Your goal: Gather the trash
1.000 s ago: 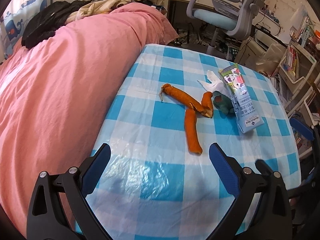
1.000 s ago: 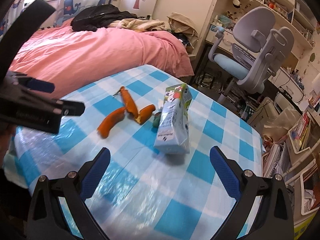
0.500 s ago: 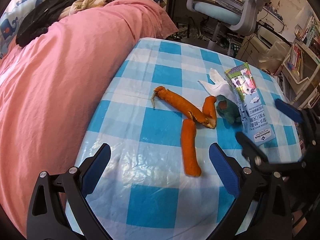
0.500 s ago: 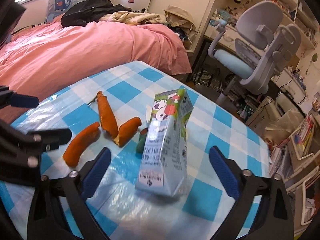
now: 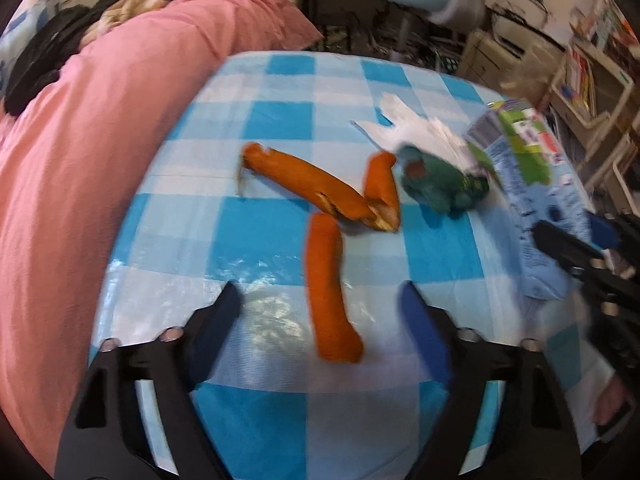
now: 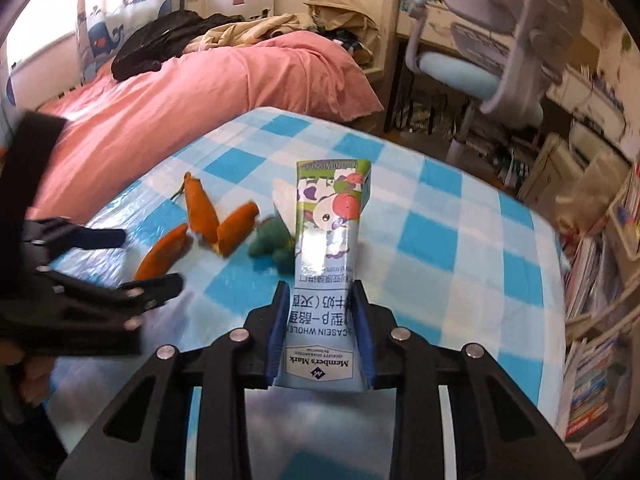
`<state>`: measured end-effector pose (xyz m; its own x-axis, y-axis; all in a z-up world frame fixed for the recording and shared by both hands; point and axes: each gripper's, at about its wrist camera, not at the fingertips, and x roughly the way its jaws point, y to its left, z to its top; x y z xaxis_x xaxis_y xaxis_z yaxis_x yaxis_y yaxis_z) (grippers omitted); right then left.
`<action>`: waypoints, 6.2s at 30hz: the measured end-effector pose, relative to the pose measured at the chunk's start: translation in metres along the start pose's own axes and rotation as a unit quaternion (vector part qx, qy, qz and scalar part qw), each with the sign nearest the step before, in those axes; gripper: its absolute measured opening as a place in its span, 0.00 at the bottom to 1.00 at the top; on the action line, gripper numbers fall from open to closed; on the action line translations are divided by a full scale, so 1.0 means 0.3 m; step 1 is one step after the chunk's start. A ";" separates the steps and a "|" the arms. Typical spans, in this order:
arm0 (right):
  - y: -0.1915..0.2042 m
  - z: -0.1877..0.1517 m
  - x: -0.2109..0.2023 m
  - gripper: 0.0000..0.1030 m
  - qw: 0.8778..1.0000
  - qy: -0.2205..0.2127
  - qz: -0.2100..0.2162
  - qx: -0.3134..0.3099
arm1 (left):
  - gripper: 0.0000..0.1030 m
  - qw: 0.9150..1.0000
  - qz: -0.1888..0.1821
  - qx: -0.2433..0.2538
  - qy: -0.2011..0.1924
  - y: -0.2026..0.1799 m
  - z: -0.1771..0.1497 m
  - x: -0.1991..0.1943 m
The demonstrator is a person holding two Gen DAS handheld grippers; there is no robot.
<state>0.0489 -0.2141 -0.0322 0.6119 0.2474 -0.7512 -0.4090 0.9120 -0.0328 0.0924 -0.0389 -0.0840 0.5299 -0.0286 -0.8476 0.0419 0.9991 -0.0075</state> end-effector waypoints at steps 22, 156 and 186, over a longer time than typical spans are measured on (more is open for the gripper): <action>0.111 -0.216 -0.204 0.30 0.995 0.044 0.092 0.009 | 0.13 0.995 -0.082 0.014 -0.051 0.030 -0.190 -0.313; 0.185 -0.187 -0.300 0.88 0.995 -0.063 0.012 -0.075 | 0.90 0.995 -0.038 -0.010 -0.095 -0.034 -0.022 -0.384; 0.244 -0.205 -0.293 0.88 0.993 -0.053 0.006 -0.105 | 0.90 0.995 -0.038 -0.012 -0.095 -0.029 -0.027 -0.390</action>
<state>-0.0766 -0.1893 -0.0092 0.6690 0.3017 -0.6793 -0.5423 0.8232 -0.1684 0.0231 -0.0441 0.0109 0.6771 -0.1078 -0.7279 0.0696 0.9942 -0.0825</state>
